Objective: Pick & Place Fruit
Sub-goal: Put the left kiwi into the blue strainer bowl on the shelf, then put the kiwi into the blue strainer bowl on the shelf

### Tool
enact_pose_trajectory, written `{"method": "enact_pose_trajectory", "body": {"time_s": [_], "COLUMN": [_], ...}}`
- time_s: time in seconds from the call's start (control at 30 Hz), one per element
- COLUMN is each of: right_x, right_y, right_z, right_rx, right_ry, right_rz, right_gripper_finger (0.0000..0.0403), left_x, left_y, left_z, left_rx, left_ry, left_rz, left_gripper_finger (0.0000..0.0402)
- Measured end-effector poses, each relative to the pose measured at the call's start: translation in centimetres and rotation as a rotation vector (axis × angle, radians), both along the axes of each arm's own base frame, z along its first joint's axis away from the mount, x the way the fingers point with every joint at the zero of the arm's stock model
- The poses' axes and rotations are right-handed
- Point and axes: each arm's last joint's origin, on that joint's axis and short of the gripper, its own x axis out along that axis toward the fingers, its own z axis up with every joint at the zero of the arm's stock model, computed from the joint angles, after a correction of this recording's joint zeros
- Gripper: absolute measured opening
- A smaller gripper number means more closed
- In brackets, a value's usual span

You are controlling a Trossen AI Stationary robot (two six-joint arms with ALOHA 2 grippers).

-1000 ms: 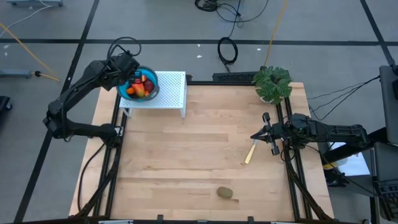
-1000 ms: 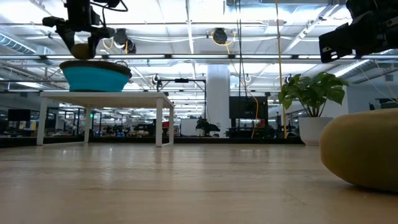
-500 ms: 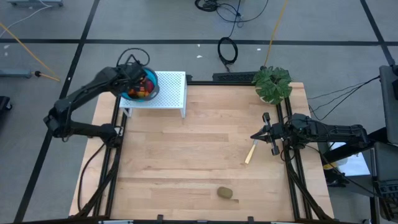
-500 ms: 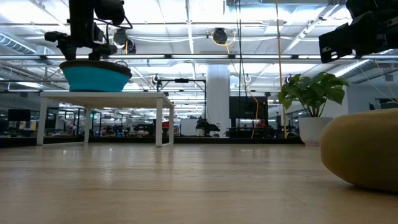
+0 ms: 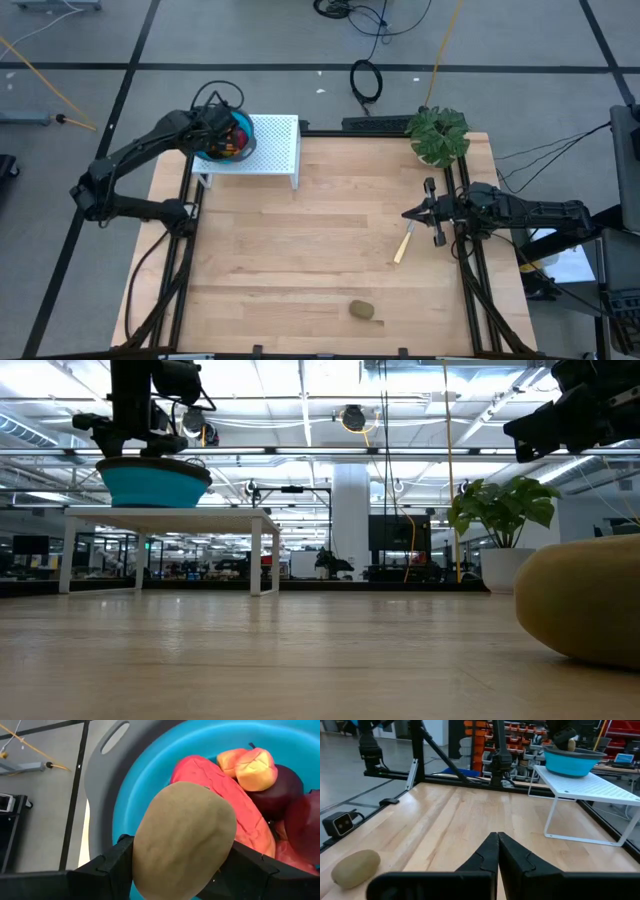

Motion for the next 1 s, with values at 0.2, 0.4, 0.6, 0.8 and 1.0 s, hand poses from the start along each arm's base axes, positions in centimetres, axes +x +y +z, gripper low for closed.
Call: {"method": "enact_pose_trajectory", "body": {"time_s": [0.2, 0.4, 0.6, 0.8, 1.0], "right_x": [0.0, 0.0, 0.0, 0.0, 0.0], "right_y": [0.0, 0.0, 0.0, 0.0, 0.0], "right_z": [0.0, 0.0, 0.0, 0.0, 0.5], "right_rx": [0.0, 0.0, 0.001, 0.075, 0.142], "right_ry": [0.0, 0.0, 0.0, 0.006, -0.032], "right_rz": [0.004, 0.005, 0.005, -0.001, -0.001], "right_gripper_finger": [0.0, 0.0, 0.0, 0.0, 0.0], "left_x": [0.0, 0.0, 0.0, 0.0, 0.0], "left_y": [0.0, 0.0, 0.0, 0.0, -0.2], "left_z": [0.0, 0.0, 0.0, 1.6, 4.1], "left_rx": [-0.002, -0.004, -0.008, 0.016, 0.06], "left_ry": [0.002, 0.005, 0.021, 0.041, -0.061], "left_rz": [0.002, -0.003, -0.025, -0.107, -0.12], "left_gripper_finger": [0.0247, 0.0277, 0.0325, 0.035, 0.0351]}}
